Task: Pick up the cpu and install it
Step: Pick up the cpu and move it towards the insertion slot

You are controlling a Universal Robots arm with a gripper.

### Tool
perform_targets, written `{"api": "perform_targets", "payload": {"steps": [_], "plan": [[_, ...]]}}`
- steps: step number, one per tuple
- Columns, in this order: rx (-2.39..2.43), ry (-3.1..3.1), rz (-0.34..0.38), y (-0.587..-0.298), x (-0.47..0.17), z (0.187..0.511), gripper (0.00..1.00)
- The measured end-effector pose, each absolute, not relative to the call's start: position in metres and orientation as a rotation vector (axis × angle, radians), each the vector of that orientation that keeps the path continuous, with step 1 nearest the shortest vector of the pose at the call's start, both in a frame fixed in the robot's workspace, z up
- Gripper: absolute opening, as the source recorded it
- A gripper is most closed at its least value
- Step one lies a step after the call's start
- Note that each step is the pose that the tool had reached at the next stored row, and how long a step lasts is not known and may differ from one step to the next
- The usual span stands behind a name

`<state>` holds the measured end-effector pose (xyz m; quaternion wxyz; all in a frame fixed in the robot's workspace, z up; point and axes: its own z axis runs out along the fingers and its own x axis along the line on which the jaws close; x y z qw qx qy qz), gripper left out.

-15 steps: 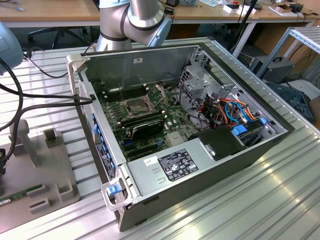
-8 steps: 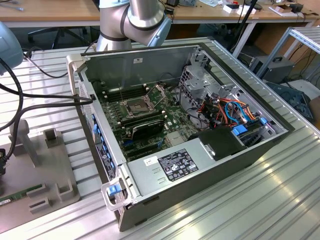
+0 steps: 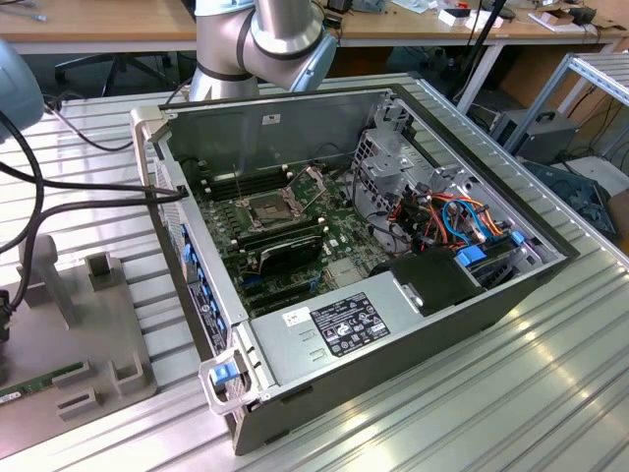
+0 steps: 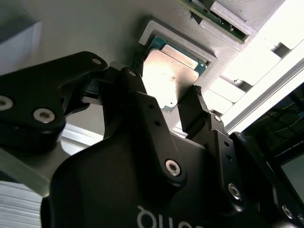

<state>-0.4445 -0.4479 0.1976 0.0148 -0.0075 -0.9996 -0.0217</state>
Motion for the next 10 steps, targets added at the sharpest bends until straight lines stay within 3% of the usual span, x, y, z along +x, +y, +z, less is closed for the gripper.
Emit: {"api": "perform_targets", "payload": {"steps": [10], "plan": [[-0.023,-3.111,-0.067,-0.448,-0.445,0.209,0.54]]}}
